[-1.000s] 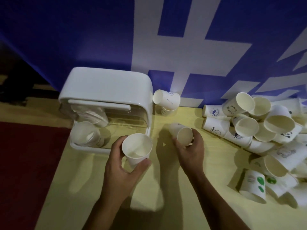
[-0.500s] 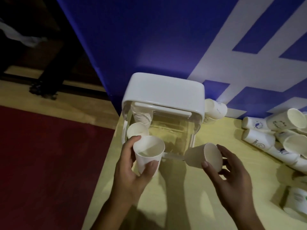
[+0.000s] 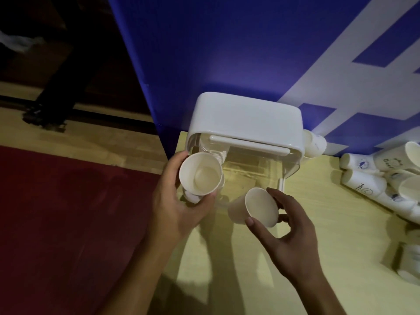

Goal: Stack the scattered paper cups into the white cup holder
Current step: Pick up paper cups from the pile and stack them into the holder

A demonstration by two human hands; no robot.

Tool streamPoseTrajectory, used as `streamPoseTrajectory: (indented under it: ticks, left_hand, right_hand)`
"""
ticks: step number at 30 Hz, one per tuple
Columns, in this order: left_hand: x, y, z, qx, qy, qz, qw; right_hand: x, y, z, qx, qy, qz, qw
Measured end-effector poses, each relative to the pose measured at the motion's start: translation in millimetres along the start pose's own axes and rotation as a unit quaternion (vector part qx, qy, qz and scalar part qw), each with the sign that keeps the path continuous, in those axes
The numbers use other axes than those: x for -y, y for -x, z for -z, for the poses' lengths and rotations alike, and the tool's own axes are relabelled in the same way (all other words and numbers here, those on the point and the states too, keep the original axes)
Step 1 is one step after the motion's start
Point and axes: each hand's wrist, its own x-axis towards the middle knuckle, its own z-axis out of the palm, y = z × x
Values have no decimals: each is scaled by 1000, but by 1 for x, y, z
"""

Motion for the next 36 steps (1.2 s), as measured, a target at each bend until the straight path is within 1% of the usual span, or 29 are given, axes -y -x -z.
streamPoseTrajectory:
  ticks: [4,8,12,15,18,25,29,31,34,36]
  left_hand:
    - [9,-13,-11,34,-45,13,998]
    - [29,-13,-20,36,-93,-18,995]
    - [47,-11,-25,44,-121,-15,992]
    - [50,-12,-25,78,-118,13,990]
    - [47,-12,-23,95,-90,50,990]
    - [49,-12,-25,95,-105,69,988]
    - [46,-13,-22,113,-100,82,985]
    - [40,-12,-18,104,-94,87,986]
    - [26,-8,-9,38,-70,49,996]
    - [13,-6,-5,16,-27,31,999]
  right_hand:
    - [0,1,-1,-2,13,-6,1000]
    - [-1,-1,-2,-3,10,-13,1000]
    - [-1,-3,-3,-6,14,-9,1000]
    - [-2,-4,-3,-5,13,-8,1000]
    - [-2,-6,-4,-3,16,-6,1000]
    - [2,-12,-6,-9,16,15,1000]
    - [12,-18,-7,-17,5,38,999]
    - [20,-23,-8,-22,5,52,998]
    - [34,-35,-16,-24,6,67,997]
    - [40,-43,-25,-27,9,84,996]
